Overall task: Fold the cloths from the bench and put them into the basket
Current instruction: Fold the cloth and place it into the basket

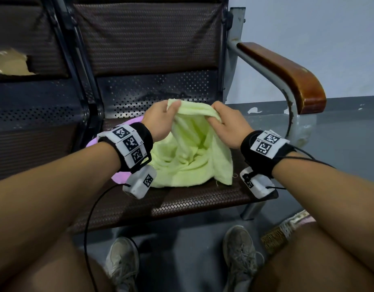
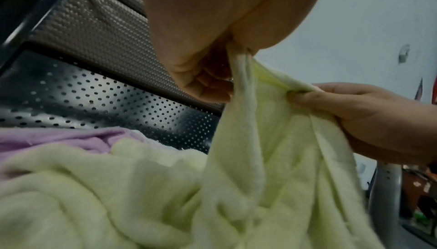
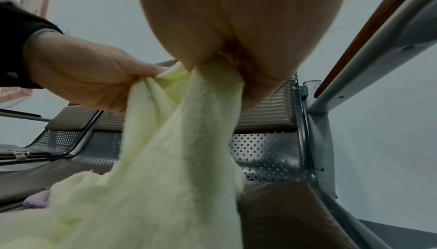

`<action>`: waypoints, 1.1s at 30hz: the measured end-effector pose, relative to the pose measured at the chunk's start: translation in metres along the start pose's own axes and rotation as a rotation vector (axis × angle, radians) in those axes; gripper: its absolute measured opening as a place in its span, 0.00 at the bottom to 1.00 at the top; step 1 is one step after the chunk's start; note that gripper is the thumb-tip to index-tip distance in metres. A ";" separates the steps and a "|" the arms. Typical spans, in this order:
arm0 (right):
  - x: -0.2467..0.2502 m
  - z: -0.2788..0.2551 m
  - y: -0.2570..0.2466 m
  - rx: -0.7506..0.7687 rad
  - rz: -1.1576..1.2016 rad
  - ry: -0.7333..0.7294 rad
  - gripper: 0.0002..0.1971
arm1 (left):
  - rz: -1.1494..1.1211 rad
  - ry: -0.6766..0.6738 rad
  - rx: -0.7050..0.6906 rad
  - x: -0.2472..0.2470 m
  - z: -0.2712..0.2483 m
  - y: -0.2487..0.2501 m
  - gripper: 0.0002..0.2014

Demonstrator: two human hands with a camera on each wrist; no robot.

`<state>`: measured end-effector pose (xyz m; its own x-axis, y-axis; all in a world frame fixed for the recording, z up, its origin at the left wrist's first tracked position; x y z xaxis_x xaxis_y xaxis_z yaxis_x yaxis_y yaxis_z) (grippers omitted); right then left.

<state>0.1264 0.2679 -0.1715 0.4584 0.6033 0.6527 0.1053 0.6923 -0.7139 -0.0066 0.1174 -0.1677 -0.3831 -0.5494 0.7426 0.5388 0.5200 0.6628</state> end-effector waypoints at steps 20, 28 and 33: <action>-0.026 -0.012 -0.027 0.048 -0.189 -0.425 0.20 | -0.569 0.089 0.308 0.017 0.006 0.002 0.09; -0.034 -0.006 -0.029 -0.126 0.061 -0.198 0.26 | -0.720 -0.029 0.184 0.007 -0.002 0.034 0.13; -0.030 0.002 -0.021 -0.174 0.296 -0.034 0.20 | -0.718 0.070 0.160 0.015 0.000 0.029 0.17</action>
<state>0.1084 0.2356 -0.1756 0.4622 0.7828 0.4167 0.1228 0.4089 -0.9043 0.0036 0.1241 -0.1376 -0.5482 -0.8282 0.1160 0.0551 0.1027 0.9932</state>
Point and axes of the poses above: each hand's wrist, its own z-axis towards the middle knuckle, its own x-axis out of the back of the hand, y = z × x, the point moved 4 cm from there along z, towards the middle knuckle, and after that the axes turned 14 degrees about z, right-handed, at the moved point
